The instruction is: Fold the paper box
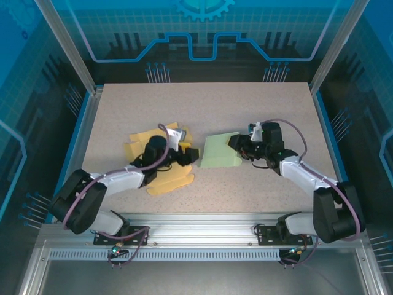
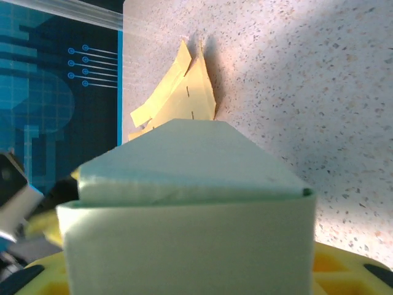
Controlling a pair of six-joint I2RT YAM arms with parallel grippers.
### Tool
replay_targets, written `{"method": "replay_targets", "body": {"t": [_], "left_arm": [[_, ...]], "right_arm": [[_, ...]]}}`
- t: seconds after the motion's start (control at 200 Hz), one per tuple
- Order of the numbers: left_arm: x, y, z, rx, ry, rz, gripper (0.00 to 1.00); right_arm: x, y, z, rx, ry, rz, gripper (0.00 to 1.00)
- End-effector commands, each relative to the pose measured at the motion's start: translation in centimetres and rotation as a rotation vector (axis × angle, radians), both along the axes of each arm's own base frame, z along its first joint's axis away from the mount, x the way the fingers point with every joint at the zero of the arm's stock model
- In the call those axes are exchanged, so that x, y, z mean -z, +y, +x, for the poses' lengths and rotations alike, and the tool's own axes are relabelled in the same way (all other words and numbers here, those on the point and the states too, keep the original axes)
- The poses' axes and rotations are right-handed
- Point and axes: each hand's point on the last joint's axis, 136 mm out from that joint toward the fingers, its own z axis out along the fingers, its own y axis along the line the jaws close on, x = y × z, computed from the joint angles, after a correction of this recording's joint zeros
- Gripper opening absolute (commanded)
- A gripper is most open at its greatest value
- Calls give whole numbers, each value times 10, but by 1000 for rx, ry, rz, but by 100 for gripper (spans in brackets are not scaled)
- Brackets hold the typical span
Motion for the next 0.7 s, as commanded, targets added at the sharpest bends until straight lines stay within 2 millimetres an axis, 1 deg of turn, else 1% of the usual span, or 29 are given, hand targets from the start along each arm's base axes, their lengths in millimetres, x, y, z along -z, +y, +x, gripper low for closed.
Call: {"method": "replay_targets", "body": {"t": [0.0,0.035,0.105,0.185,0.29,0.31,0.325,0.38,0.475,0.56,0.695], "left_arm": [[-67,-35,-42,215,-576,34,77],[-69,-40,-50,232,-657,79,79],[-66,-50,-58,259,-743,174,81],[-60,-56,-58,247,-821,301,85],[-53,-57,-47,193,-877,410,91],[-52,-59,-46,189,-888,433,98],[-50,-60,-44,185,-893,450,99],[-42,-64,-41,191,-909,517,99],[-34,-72,-33,182,-933,602,99],[-37,-72,-15,110,-934,641,99],[-37,-79,2,69,-957,712,99]], "right_arm": [[-4,-11,-6,38,54,38,48],[-7,-12,-7,39,59,51,48],[-13,-15,-7,43,75,81,47],[-18,-18,-7,48,83,104,47],[-21,-21,-8,68,91,117,47],[-22,-20,-8,71,92,120,47],[-22,-20,-8,73,93,122,47],[-22,-21,-8,82,95,131,47],[-24,-21,-7,88,96,139,47],[-26,-20,-7,88,97,147,47],[-27,-20,-8,89,97,148,47]]}}
